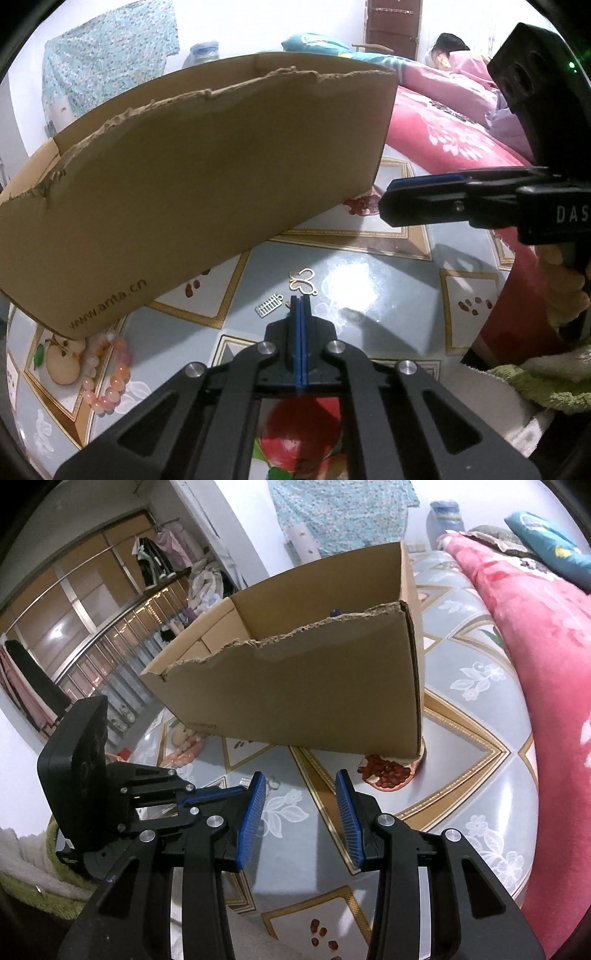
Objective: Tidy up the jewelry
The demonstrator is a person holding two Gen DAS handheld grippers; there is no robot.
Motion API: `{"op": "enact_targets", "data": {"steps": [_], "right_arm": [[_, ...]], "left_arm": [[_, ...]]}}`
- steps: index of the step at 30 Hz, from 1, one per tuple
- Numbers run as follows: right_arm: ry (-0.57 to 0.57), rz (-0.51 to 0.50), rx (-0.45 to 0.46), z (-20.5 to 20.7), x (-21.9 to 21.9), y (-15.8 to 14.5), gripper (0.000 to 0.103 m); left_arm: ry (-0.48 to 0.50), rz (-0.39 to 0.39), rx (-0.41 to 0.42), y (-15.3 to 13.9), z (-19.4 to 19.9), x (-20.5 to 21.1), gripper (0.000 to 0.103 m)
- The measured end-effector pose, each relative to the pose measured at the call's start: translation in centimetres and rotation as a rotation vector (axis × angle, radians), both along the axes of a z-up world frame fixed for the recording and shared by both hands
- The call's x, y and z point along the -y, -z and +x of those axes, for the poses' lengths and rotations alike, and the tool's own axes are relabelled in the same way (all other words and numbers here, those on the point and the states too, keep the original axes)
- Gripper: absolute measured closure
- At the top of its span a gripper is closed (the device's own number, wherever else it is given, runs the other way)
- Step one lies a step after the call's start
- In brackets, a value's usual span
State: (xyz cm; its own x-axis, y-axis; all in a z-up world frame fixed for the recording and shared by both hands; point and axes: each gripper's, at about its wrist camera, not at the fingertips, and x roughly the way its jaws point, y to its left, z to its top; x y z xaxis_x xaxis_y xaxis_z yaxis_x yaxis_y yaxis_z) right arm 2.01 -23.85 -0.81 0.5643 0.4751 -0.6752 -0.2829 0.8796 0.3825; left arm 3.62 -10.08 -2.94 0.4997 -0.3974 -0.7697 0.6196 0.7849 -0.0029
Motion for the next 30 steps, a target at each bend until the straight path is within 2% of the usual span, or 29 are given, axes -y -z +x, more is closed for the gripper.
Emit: {"op": "enact_targets", "data": {"steps": [12, 21, 25, 30], "right_arm": [[-0.015, -0.025, 0.014, -0.3, -0.8, -0.2, 0.065], [-0.22, -0.184, 0.114, -1.2, -6.5, 0.5, 0.065], [-0.25, -0.223, 0.105, -0.6, -7.5, 1.1, 0.068], [-0.285, -0.271, 0.114, -0.4, -8.3, 1.9, 0.076]], "left_arm": [[-0.044, -0.058, -0.005, -1.0, -0.5, -2.1, 0.103], [-0.144, -0.109, -0.036, -1.4, 0.6, -5.1, 0.103], [-0.166, -0.111, -0.035, -1.5, 0.9, -5.9, 0.103], [-0.169, -0.117, -0.046, -1.2, 1.0, -6.3, 0.103]]}}
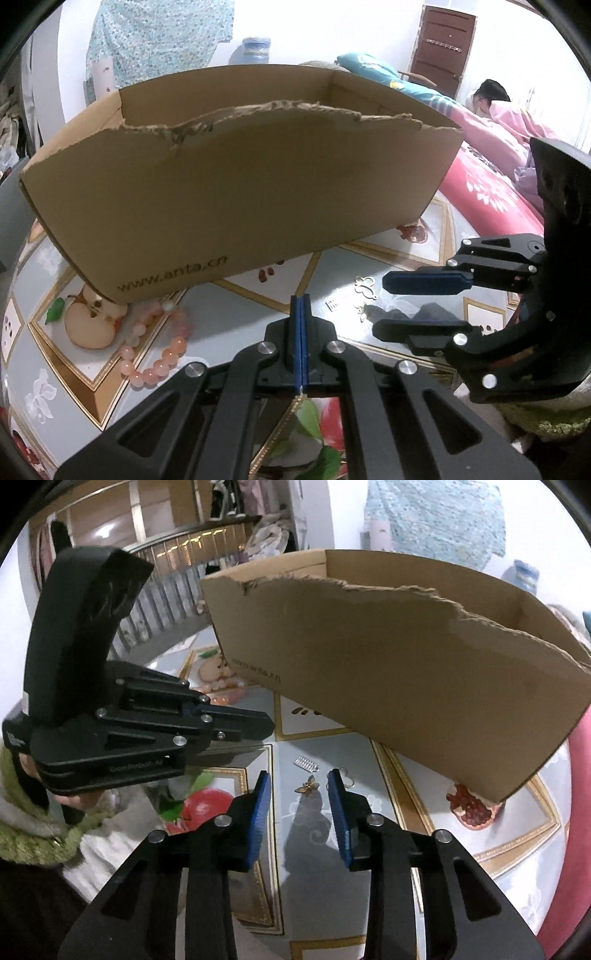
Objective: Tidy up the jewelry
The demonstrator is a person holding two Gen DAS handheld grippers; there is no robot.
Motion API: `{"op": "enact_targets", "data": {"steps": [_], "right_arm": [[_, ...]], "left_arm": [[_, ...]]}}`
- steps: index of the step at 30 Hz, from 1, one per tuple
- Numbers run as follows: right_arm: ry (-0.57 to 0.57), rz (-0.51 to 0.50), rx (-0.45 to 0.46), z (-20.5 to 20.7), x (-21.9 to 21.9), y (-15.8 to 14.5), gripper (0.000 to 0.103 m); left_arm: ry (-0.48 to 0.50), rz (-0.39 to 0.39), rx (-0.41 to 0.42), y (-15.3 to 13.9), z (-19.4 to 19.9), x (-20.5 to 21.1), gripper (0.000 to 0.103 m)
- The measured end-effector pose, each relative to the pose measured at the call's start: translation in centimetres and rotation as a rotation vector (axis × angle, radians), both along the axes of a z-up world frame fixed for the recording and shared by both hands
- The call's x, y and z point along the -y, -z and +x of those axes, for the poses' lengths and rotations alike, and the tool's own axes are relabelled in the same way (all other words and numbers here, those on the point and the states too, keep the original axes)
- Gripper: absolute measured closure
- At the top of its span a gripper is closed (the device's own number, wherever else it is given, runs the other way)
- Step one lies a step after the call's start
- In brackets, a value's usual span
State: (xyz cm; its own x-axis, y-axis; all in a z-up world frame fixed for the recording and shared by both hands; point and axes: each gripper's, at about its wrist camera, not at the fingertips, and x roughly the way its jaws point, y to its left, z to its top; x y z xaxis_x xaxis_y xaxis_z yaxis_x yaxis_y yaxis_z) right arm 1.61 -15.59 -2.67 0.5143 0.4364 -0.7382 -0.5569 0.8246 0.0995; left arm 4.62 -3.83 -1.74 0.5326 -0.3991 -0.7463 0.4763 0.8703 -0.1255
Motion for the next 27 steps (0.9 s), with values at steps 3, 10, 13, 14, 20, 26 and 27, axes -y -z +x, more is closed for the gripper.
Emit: {"op": "enact_targets", "data": {"steps": [3, 10, 13, 14, 20, 26, 27], "right_arm": [[-0.021, -0.02, -0.002, 0.4, -0.4, 0.3, 0.08], [-0.074, -0.078, -0.017, 1.3, -1.1, 0.8, 0.087], [-0.083, -0.1, -0.026, 1.5, -1.3, 0.7, 0.091], [-0.086, -0.105, -0.029, 1.6, -1.4, 0.6, 0.091], [-0.085, -0.107, -0.041, 2.0, -1.8, 0.6, 0.093], [-0.083, -0.102, -0.048, 2.2, -1.8, 0.7, 0.093], [-0.083, -0.1, -0.05, 2.2, -1.8, 0.7, 0.093]], "left_arm": [[0.002, -0.001, -0.003, 0.1, 0.2, -0.1, 0.103], [-0.002, -0.007, -0.005, 0.1, 0.4, -0.4, 0.103], [-0.005, -0.008, -0.005, 0.2, 0.6, -0.6, 0.103], [-0.007, -0.008, -0.006, 0.3, 0.6, -0.7, 0.103], [-0.011, -0.013, -0.005, 0.3, 0.7, -0.8, 0.103], [-0.011, -0.01, -0.003, 0.3, 0.7, -0.8, 0.103], [-0.011, -0.01, -0.002, 0.3, 0.7, -0.8, 0.103]]}}
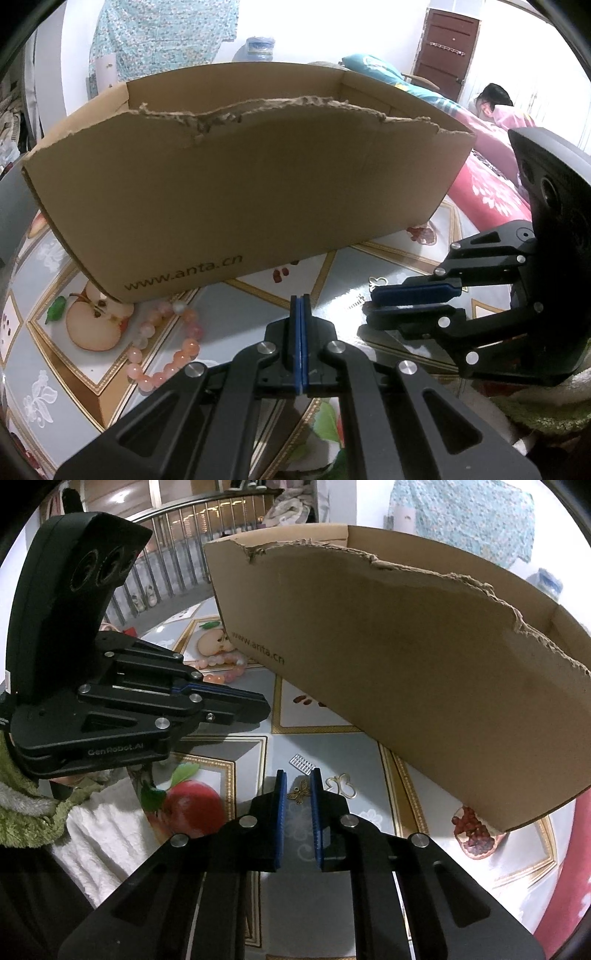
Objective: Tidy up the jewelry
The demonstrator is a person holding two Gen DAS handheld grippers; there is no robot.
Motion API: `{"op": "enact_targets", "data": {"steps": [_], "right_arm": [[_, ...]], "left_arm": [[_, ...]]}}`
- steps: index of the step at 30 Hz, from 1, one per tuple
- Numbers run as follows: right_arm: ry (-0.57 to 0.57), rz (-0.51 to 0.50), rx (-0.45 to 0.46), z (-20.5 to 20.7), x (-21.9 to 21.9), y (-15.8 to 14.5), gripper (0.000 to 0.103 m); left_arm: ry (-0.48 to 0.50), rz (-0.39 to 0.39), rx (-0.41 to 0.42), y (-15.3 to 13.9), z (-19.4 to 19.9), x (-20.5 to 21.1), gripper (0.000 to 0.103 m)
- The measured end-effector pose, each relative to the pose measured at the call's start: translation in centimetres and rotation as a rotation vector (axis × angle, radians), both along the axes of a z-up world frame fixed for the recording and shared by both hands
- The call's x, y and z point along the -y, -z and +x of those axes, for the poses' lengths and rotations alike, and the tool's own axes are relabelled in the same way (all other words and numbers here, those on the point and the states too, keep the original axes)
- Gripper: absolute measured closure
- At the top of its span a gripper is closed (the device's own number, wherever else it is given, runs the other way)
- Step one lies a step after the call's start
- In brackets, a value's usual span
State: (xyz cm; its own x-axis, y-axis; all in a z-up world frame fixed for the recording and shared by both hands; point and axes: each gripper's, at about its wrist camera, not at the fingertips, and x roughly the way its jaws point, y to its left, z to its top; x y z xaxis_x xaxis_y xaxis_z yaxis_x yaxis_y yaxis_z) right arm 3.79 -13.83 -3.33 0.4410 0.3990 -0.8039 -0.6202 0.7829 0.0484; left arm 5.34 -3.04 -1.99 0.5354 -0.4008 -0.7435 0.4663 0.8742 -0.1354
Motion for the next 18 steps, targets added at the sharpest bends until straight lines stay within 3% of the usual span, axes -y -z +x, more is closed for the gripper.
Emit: {"op": "enact_targets", "data": {"steps": [10, 14, 18], "right_arm": [[0.028, 0.016, 0.006, -0.4, 0.8, -0.6, 0.093], [0.083, 0.036, 0.018, -0.7, 2.2, -1.5, 0.093], [0.148, 0.071, 0.017, -0.9, 3.9, -2.1, 0.093]], "left_arm": [[0.024, 0.001, 0.0, -0.2, -0.2, 0.4, 0.102], [0.053, 0.011, -0.008, 0.0, -0.3, 1.3, 0.084], [0.092, 0.051, 0.013, 0.4, -0.6, 3.1, 0.082]]}}
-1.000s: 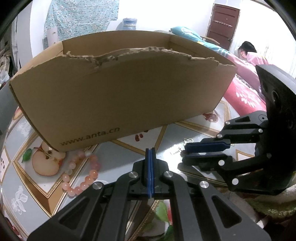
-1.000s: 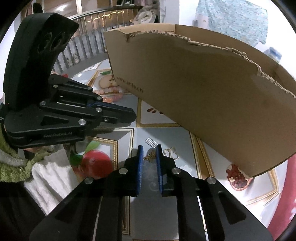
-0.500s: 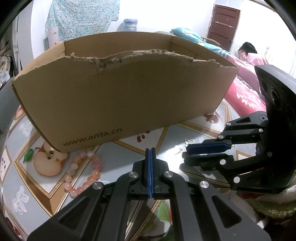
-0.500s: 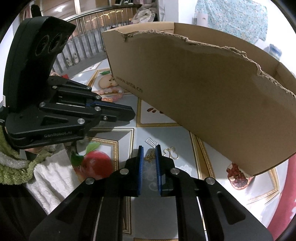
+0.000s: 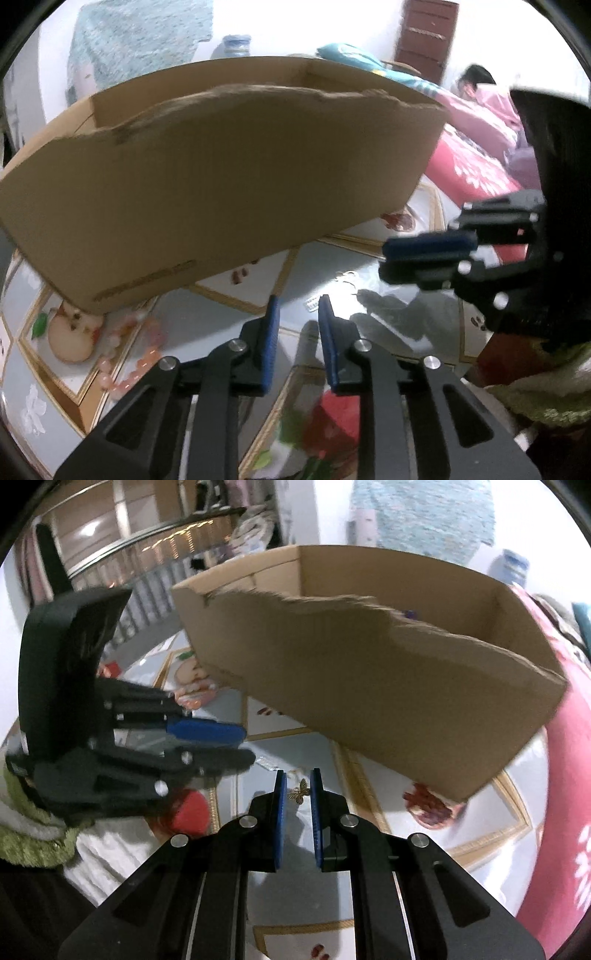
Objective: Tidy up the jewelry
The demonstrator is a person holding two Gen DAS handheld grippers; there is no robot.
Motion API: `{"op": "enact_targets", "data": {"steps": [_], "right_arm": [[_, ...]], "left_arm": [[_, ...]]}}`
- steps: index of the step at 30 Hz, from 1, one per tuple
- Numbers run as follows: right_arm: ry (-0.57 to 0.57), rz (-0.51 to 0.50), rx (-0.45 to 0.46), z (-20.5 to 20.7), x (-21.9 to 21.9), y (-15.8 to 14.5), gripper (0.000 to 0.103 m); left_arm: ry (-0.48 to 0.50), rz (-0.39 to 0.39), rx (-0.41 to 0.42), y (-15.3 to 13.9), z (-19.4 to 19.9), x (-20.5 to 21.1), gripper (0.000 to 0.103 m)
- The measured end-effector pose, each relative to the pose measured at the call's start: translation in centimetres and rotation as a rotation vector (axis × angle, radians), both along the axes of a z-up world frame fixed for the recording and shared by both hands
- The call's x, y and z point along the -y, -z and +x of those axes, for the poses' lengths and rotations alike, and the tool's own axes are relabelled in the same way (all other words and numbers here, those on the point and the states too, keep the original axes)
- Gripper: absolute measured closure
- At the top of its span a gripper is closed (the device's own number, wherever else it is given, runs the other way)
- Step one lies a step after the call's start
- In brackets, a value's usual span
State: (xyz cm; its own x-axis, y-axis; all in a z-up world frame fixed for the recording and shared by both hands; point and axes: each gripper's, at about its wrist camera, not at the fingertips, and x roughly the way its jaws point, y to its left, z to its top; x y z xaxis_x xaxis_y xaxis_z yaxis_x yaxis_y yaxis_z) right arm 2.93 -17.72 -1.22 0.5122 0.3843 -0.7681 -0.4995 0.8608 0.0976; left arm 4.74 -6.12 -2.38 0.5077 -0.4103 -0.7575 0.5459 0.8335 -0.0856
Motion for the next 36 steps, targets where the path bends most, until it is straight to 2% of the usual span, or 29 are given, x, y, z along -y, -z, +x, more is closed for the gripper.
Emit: {"op": "enact_targets", "data": {"steps": [5, 10, 14, 17, 19, 30, 36], "right_arm": [[0.038, 0.023, 0.003, -0.1, 1.2, -0.4, 0.093], [0.049, 0.037, 0.009, 0.0, 1.6, -0.5, 0.093], [0.052, 0.049, 0.012, -0.2, 2.1, -0.7, 0.093], [0.055, 0.056, 0.011, 0.0, 1.9, -0.6, 0.093], [0.057, 0.061, 0.012, 0.0, 2.1, -0.7, 0.093], [0.061, 0.074, 0.029, -0.2, 2.3, -1.2, 0.093], [0.061, 0.099, 0.073, -0.7, 2.5, -3.1, 0.093]], "left_arm": [[0.034, 0.138, 0.091, 0.4, -0.5, 2.3, 0.082], [0.08, 0.161, 0.095, 0.4, -0.4, 3.2, 0.083], [0.097, 0.145, 0.063, 0.4, 0.1, 2.9, 0.085], [0.116, 0.152, 0.059, 0.2, 0.0, 2.9, 0.099], [0.122, 0.169, 0.076, 0.3, -0.2, 3.1, 0.099], [0.102, 0.141, 0.078, 0.1, -0.9, 2.7, 0.099], [0.069, 0.08, 0.103, -2.3, -1.6, 1.5, 0.099]]}}
